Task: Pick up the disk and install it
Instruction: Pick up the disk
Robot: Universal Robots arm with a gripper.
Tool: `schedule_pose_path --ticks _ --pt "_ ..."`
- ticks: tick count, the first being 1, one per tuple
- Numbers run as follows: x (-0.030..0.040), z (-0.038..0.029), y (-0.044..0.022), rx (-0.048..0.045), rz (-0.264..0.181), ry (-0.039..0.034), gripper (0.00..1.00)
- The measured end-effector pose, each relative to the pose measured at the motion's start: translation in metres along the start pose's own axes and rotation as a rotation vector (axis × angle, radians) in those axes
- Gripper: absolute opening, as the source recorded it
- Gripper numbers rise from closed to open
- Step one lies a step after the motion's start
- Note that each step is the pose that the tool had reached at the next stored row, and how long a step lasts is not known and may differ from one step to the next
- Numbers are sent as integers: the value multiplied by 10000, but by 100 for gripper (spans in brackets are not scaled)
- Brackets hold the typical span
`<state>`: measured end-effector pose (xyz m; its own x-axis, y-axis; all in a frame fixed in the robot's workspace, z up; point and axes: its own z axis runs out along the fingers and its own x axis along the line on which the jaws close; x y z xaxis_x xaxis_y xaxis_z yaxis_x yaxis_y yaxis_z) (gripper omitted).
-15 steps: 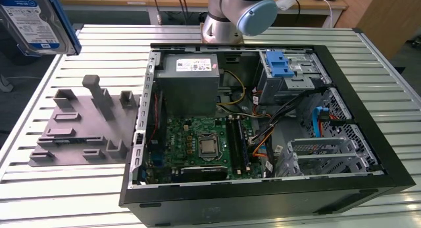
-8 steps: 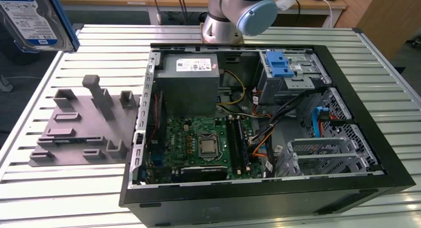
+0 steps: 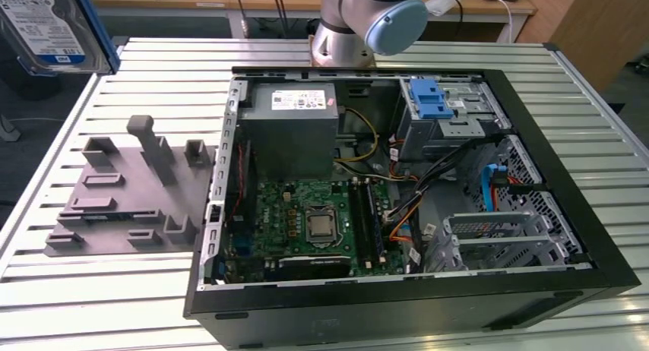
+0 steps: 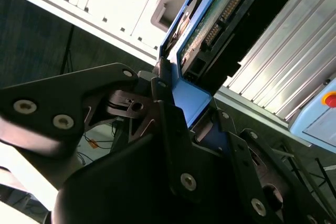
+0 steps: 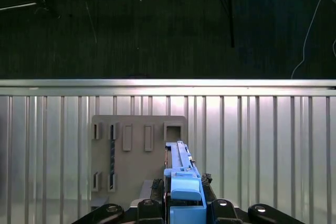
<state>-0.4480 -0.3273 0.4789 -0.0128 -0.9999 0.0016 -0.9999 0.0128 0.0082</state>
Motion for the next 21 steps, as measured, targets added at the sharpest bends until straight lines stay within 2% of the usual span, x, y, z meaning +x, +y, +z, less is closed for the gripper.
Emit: schedule_pose_path --ticks 7,14,21 --pt "0 -76 1 -1 0 1 36" --pt "0 -82 1 0 1 0 36" --pt "0 -82 -36 0 0 0 36"
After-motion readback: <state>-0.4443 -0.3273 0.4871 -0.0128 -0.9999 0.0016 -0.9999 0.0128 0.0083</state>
